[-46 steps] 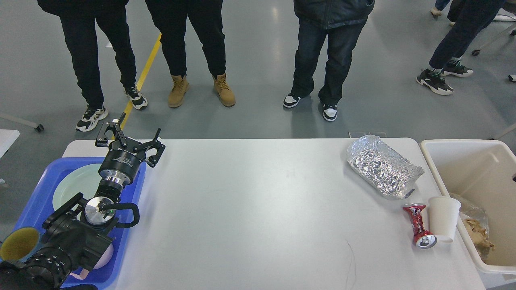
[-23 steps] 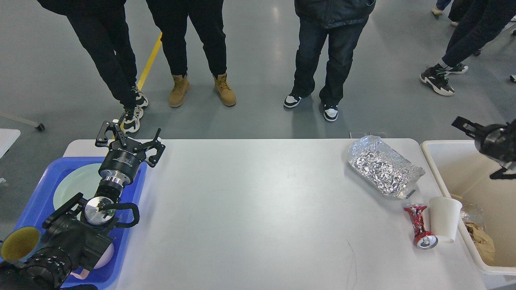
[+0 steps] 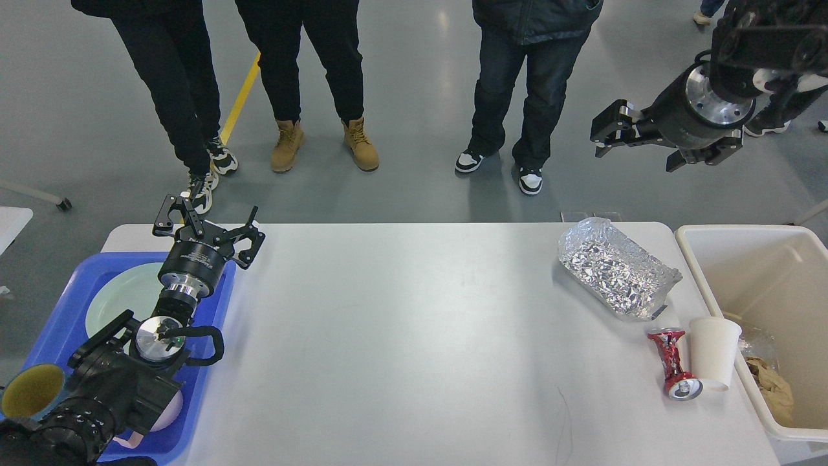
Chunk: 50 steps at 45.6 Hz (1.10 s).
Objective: Tidy desktop
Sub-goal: 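Move the right gripper back down toward the red soda can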
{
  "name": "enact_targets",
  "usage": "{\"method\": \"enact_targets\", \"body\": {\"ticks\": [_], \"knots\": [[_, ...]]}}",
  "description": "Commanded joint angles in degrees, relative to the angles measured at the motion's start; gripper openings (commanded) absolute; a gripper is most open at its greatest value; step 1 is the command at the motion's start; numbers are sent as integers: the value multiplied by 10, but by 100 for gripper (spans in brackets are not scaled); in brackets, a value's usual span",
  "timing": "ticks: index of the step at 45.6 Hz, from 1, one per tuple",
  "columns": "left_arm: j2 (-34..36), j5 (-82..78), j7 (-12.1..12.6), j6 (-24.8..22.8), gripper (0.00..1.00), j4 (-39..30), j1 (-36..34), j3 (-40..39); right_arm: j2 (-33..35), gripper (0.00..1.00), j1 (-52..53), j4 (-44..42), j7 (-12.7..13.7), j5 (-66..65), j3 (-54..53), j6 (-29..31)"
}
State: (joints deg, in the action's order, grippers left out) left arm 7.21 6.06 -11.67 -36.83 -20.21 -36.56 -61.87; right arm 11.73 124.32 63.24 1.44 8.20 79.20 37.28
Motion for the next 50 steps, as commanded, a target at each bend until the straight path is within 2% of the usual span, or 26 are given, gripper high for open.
{"method": "enact_targets", "body": {"ticks": [1,6,11,16,20,29,38,43,50], "knots": [[0,0,0,0,96,0,0,0,-3,100,79,11,0,1,-2,109],[0,0,0,0,96,0,0,0,2,100,107,15,0,1,-3,139],[0,0,0,0,96,0,0,0,9,100,94,14,0,0,-6,130],[0,0,0,0,96,0,0,0,24,100,30,13,0,1,-9,101],[0,0,0,0,96,0,0,0,37,100,-29,11,1,0,-7,44],[0,0,0,0,96,0,0,0,57,100,-187,7,1,-12,5,-141],[0,0,0,0,96,0,0,0,75,100,-313,-6,1,-70,0,-261],[0,0,0,0,96,0,0,0,76,100,-398,-46,1,-100,-5,-313],[0,0,0,0,96,0,0,0,76,100,-470,-96,1,-103,-9,-332]]}}
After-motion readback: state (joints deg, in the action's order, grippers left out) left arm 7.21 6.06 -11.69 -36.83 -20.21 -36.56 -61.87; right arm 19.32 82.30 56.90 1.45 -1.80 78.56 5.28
